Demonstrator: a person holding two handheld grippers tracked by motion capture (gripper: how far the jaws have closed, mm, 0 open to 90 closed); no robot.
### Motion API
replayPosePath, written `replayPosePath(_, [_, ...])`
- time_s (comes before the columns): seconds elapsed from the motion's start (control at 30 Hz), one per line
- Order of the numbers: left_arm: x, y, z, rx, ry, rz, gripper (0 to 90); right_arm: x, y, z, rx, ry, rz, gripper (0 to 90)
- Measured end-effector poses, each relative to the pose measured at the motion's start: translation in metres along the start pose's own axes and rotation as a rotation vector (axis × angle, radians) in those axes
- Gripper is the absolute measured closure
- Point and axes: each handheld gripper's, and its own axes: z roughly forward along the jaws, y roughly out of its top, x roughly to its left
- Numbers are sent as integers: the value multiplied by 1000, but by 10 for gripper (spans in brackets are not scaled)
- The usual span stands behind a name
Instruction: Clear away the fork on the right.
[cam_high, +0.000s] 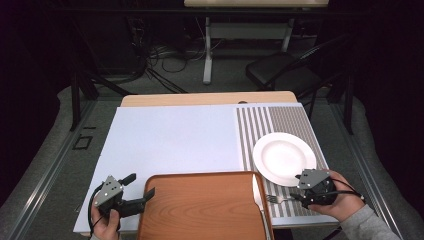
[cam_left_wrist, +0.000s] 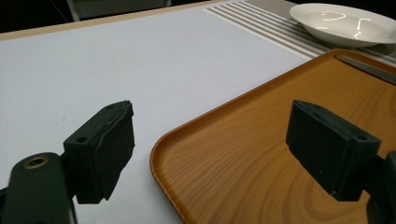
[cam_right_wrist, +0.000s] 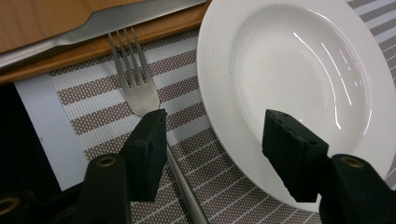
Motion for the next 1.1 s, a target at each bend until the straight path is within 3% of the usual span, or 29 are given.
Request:
replayPosePath(0.13, [0, 0, 1, 4, -3, 1, 157, 0, 3, 1, 24, 32, -50, 495])
replayPosePath(0.2, [-1, 0, 0, 5, 0, 4, 157, 1, 4, 2, 46, 52, -53, 546])
replayPosePath(0.6, [-2, 0, 1, 10, -13, 9, 157, 9, 8, 5, 62, 104, -118, 539])
replayPosePath(0.67, [-2, 0, 1, 10, -14, 11, 157, 9, 7, 7, 87, 105, -126, 571])
replayPosePath(0.87, [-2, 0, 2, 15, -15, 14, 157, 11, 8, 12, 93, 101, -141, 634])
replayPosePath(0.93, [-2, 0, 2, 13, -15, 13, 157, 10, 8, 15, 104, 107, -180, 642])
replayPosePath(1.1, [-2, 0, 2, 12, -18, 13, 157, 12, 6, 22, 152, 124, -218, 685])
